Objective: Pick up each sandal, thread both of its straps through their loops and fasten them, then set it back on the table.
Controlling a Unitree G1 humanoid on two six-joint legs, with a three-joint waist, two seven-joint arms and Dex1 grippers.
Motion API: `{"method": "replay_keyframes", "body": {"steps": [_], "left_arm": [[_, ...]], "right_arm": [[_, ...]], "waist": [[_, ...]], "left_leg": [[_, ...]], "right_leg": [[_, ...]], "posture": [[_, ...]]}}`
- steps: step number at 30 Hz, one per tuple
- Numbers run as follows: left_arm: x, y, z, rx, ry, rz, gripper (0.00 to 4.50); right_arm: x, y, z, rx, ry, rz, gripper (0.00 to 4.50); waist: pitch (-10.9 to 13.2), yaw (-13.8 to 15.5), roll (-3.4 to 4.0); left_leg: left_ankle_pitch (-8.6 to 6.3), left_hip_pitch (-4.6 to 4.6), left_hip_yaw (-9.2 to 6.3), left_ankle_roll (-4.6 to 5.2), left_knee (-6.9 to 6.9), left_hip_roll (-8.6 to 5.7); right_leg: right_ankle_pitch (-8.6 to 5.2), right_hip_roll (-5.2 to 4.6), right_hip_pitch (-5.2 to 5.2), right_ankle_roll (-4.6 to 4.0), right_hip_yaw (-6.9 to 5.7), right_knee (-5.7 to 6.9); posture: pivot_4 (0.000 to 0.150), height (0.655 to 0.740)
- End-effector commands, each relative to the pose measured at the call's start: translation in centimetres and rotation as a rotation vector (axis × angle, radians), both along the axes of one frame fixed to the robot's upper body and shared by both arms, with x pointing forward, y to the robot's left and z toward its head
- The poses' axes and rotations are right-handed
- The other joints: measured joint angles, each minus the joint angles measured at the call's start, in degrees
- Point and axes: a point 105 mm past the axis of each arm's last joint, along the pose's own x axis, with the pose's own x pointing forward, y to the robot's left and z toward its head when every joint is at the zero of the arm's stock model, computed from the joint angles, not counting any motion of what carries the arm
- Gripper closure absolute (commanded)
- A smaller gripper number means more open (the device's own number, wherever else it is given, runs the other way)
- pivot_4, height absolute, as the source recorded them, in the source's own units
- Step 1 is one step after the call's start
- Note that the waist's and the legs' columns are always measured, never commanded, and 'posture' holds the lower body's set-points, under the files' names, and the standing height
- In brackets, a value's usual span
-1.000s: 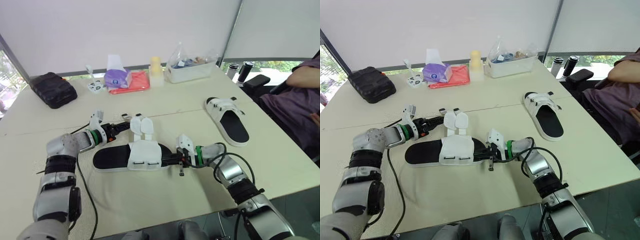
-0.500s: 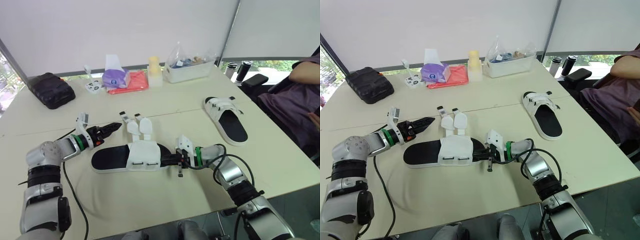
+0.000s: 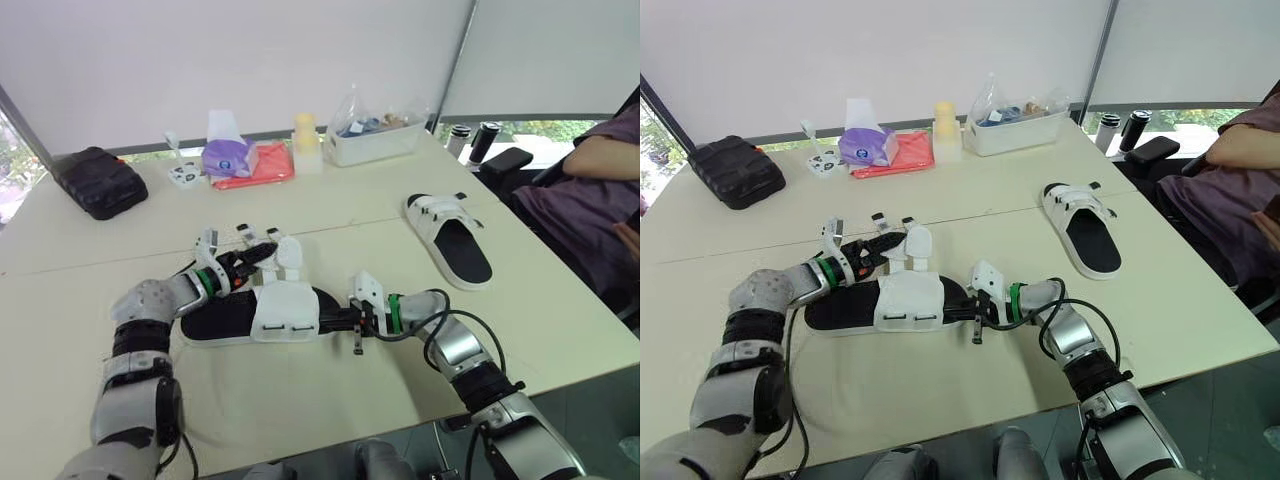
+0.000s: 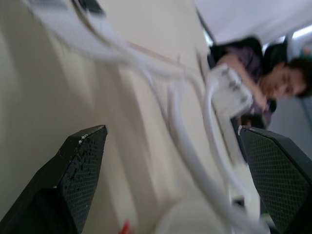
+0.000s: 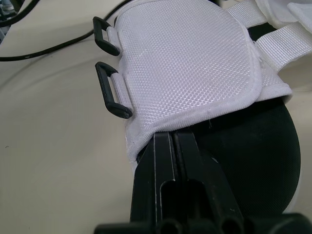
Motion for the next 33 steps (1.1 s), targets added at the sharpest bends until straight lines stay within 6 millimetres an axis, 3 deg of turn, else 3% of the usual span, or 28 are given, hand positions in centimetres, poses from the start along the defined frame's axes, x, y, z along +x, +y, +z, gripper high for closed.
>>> {"method": "replay_keyframes", "body": {"steps": [1, 13, 16, 23, 28, 31, 33], "left_arm": [[2.0, 0.6, 1.9, -0.043, -0.079, 0.081, 0.0], [4.2, 0.8, 2.3, 0.02, -0.116, 0.185, 0.0], [4.4, 0.6, 2.7, 0.031, -0.135, 0.185, 0.88], [4.1, 0.1, 2.6, 0.039, -0.143, 0.142, 4.43], [4.1, 1.0, 2.7, 0.042, -0.148, 0.159, 4.43], [4.1, 1.6, 4.0, 0.055, -0.206, 0.146, 4.43], [3.8, 1.3, 5.9, 0.154, -0.351, 0.064, 4.43]], "right_arm": [[-1.0, 0.3, -2.6, -0.07, 0.068, 0.01, 4.47], [-0.7, 0.2, -2.6, -0.076, 0.056, -0.009, 4.47], [-0.7, 0.1, -2.6, -0.074, 0.055, -0.015, 4.5], [-0.4, 0.0, -2.6, -0.079, 0.049, -0.025, 4.5], [-0.3, -0.1, -2.6, -0.081, 0.047, -0.026, 4.5], [-0.1, -0.1, -2.7, -0.087, 0.038, -0.027, 4.5], [-0.1, -0.3, -2.7, -0.09, 0.031, -0.029, 4.5]], "waist": [[0.0, -0.14, 0.0], [0.0, -0.22, 0.0], [0.0, -0.2, 0.0], [0.0, -0.21, 0.0], [0.0, -0.22, 0.0], [0.0, -0.27, 0.0], [0.0, -0.23, 0.0]], "left_leg": [[0.0, -0.01, 0.0, 0.0, 0.0, 0.01], [0.0, 0.01, 0.03, 0.0, -0.04, 0.01], [0.0, 0.0, 0.03, 0.0, -0.04, 0.01], [0.0, 0.0, 0.03, 0.0, -0.04, 0.0], [0.0, 0.0, 0.03, 0.0, -0.04, 0.0], [0.0, 0.01, 0.03, 0.0, -0.04, 0.0], [0.0, 0.0, 0.02, 0.0, -0.04, 0.01]], "right_leg": [[0.0, 0.01, -0.02, 0.0, 0.0, -0.02], [0.0, 0.02, -0.02, 0.0, 0.01, -0.02], [0.0, 0.02, -0.02, 0.0, 0.01, -0.01], [0.0, 0.02, -0.02, 0.0, 0.01, 0.0], [0.0, 0.02, -0.02, 0.0, 0.01, 0.0], [0.0, 0.03, -0.03, 0.0, 0.01, 0.0], [0.0, 0.04, -0.04, 0.0, 0.01, 0.01]], "posture": [[0.15, 0.74], [0.15, 0.74], [0.15, 0.74], [0.15, 0.74], [0.15, 0.74], [0.15, 0.74], [0.15, 0.74]]}}
